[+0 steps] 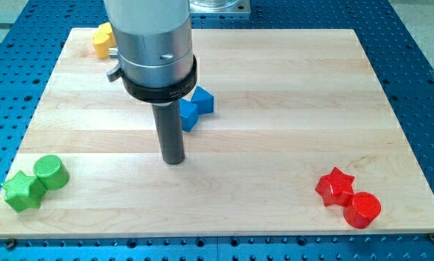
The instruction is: Place the blue cube at the bottom of the triangle
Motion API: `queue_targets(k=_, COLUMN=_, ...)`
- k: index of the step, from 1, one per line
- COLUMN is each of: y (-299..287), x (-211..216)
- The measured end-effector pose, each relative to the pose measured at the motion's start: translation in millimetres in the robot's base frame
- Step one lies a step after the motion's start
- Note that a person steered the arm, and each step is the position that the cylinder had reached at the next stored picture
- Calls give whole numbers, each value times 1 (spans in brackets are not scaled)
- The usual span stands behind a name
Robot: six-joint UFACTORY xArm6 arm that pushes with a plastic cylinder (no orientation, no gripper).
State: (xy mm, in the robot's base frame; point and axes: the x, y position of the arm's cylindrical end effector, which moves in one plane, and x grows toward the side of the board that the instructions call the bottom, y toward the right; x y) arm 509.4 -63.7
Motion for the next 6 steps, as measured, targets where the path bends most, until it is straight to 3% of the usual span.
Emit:
queue_targets(k=3, y=-2, x=0)
queue_targets(k=4, y=-36, x=-29)
queue_targets(k=6, y=53, x=-81)
